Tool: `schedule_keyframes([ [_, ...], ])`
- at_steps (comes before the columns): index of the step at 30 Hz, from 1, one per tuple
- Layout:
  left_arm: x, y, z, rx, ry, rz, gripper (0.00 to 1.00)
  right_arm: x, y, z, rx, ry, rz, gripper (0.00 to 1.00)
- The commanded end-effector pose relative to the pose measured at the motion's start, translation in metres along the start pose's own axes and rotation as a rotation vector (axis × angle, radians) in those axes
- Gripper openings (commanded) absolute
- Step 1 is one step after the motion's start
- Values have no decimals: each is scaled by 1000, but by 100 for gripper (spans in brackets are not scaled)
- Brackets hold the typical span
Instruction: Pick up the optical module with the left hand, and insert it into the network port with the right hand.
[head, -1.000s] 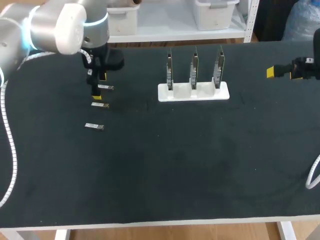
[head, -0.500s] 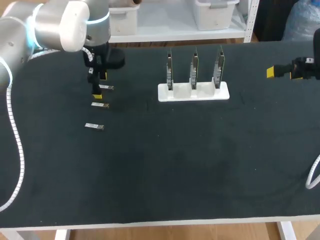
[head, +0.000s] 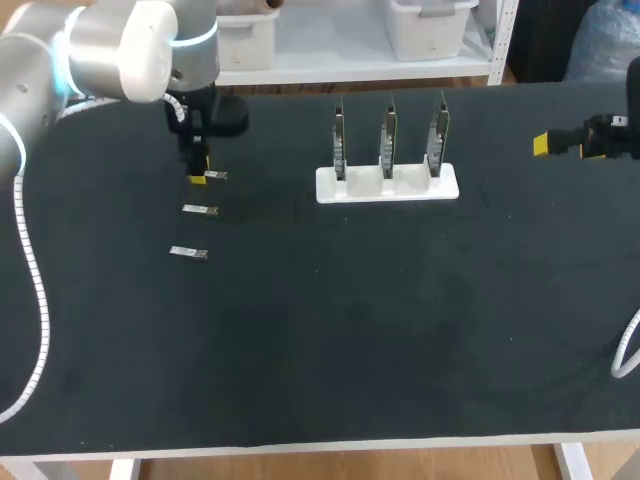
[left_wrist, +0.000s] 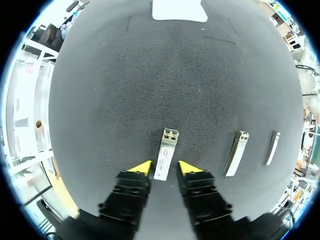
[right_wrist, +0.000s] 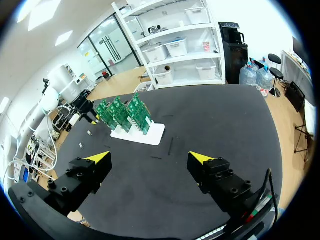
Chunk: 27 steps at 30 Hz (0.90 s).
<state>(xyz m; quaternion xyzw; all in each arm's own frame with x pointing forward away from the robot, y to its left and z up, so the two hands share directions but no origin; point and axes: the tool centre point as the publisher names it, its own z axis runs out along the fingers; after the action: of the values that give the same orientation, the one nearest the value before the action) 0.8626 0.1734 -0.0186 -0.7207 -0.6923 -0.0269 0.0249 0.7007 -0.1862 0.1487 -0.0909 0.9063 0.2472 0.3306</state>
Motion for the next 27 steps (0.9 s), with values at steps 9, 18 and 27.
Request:
schedule_keyframes([
  [9,3,-4,0,-1,-30,-42,0,0,2,-1,9,0,1,100],
  [18,3,5,-32,-90,-206,-171,0,0,2,-1,9,0,1,100],
  [27,-7,17,-96,-189,-519,-304,0,0,2,-1,9,0,1,100],
])
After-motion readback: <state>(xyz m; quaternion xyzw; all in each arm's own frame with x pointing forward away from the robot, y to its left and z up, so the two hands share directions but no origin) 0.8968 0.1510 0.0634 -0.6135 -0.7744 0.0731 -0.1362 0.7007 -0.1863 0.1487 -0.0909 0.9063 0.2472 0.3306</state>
